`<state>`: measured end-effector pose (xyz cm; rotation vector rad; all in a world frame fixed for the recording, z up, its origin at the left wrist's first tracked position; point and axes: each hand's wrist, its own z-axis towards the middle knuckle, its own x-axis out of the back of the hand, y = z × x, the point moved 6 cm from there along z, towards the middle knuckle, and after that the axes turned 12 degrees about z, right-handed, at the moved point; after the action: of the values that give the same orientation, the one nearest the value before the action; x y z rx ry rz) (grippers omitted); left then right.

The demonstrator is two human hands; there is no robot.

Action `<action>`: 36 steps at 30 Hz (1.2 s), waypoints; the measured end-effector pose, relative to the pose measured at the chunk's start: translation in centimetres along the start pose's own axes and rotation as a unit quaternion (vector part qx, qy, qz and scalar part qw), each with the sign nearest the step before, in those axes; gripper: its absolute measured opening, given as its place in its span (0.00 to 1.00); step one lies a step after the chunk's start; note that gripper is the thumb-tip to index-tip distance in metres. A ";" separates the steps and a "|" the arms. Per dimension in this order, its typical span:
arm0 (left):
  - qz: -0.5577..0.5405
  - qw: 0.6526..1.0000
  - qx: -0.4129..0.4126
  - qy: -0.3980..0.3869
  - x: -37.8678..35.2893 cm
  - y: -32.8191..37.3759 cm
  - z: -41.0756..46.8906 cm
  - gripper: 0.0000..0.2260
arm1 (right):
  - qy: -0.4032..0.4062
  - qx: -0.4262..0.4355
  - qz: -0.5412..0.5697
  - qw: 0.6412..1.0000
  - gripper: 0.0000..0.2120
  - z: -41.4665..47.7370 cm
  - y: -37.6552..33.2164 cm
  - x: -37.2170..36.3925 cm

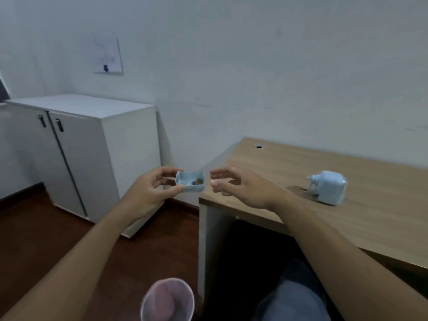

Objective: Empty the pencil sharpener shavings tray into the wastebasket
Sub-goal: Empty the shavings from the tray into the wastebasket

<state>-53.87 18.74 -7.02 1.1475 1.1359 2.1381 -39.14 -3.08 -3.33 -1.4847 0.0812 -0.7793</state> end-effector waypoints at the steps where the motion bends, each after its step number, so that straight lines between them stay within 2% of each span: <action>1: 0.001 1.000 0.009 0.004 1.0 -1.0 -0.6 0.17 | -0.009 -0.001 0.017 1.000 0.28 0.4 0.4 -1.9; 4: 0.006 0.999 0.027 0.018 3.3 -4.0 -2.2 0.17 | -0.040 0.007 0.047 0.998 0.24 1.2 1.3 -6.8; 7: 0.000 0.998 0.052 0.040 4.9 -7.5 -3.9 0.19 | -0.062 0.005 0.089 0.994 0.25 1.9 2.2 -11.1; 12: -0.031 0.992 0.100 0.071 5.2 -11.6 -6.2 0.25 | -0.042 -0.017 0.134 0.990 0.26 2.9 5.3 -15.5; 16: -0.071 0.977 0.168 0.108 3.6 -16.2 -8.1 0.17 | -0.044 -0.059 0.153 0.986 0.25 3.2 9.7 -19.0; 18: -0.080 0.971 0.199 0.110 2.4 -18.5 -9.1 0.20 | -0.037 -0.081 0.154 0.984 0.24 2.7 12.0 -20.2; 21: -0.081 0.963 0.239 0.093 0.1 -21.8 -10.6 0.31 | -0.021 -0.125 0.173 0.977 0.22 2.0 15.5 -21.7; 22: -0.078 0.960 0.253 0.085 -0.9 -22.9 -11.1 0.29 | -0.018 -0.143 0.180 0.973 0.21 1.7 16.9 -22.2; 25: -0.069 0.947 0.307 0.057 -4.3 -26.0 -12.6 0.15 | -0.013 -0.206 0.203 0.957 0.19 0.0 21.4 -23.6; 27: -0.065 0.934 0.349 0.031 -6.5 -27.8 -13.9 0.11 | -0.009 -0.249 0.212 0.945 0.18 -1.5 24.2 -24.4; 32: -0.054 0.893 0.444 -0.040 -11.3 -31.1 -17.4 0.19 | -0.014 -0.344 0.241 0.907 0.21 -4.5 28.8 -26.2; 36: -0.056 0.861 0.501 -0.064 -13.0 -32.4 -18.7 0.19 | -0.019 -0.385 0.252 0.887 0.25 -5.3 30.3 -26.9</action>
<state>-62.01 19.16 -45.75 1.5171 2.2814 1.2808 -49.67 2.84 -42.31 -2.0960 0.7949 -0.2782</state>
